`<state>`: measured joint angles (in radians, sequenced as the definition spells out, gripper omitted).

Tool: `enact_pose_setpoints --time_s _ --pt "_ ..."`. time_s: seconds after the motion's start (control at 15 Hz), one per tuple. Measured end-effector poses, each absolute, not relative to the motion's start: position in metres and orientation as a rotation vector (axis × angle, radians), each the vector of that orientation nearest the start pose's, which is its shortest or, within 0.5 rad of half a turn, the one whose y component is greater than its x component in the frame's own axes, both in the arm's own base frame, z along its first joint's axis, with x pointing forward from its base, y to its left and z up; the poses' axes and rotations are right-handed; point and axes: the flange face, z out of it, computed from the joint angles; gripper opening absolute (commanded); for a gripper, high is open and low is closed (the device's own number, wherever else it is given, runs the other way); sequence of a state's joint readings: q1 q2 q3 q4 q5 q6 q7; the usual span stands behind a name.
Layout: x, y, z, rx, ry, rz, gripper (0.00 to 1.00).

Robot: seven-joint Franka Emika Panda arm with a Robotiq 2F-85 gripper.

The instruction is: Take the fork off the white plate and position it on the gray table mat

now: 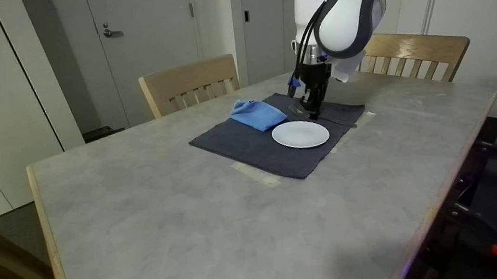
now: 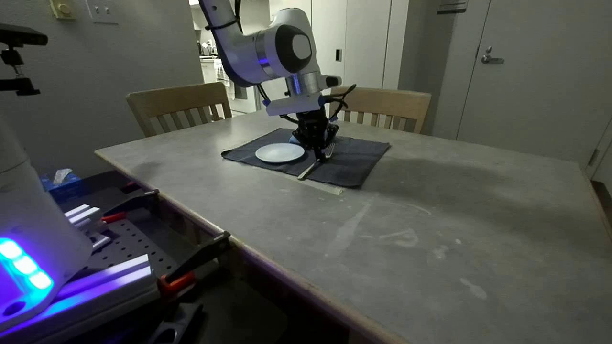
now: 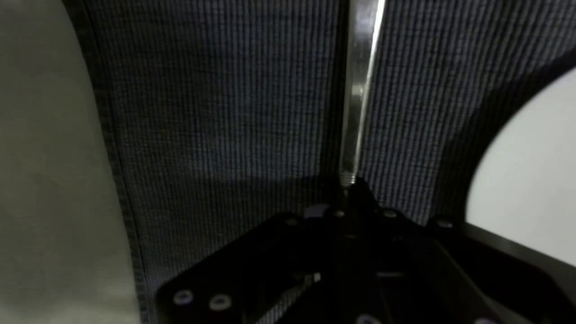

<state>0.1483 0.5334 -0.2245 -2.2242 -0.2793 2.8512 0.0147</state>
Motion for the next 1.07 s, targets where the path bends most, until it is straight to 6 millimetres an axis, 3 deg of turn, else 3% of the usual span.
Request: enact_pose_setpoints --time_s 0.47,1.07 --pt "0.519 -0.05 0.143 -3.381 -0.155 -0.086 0.02" --pt "0.504 -0.041 0.144 -3.329 0.007 -0.083 0.02"
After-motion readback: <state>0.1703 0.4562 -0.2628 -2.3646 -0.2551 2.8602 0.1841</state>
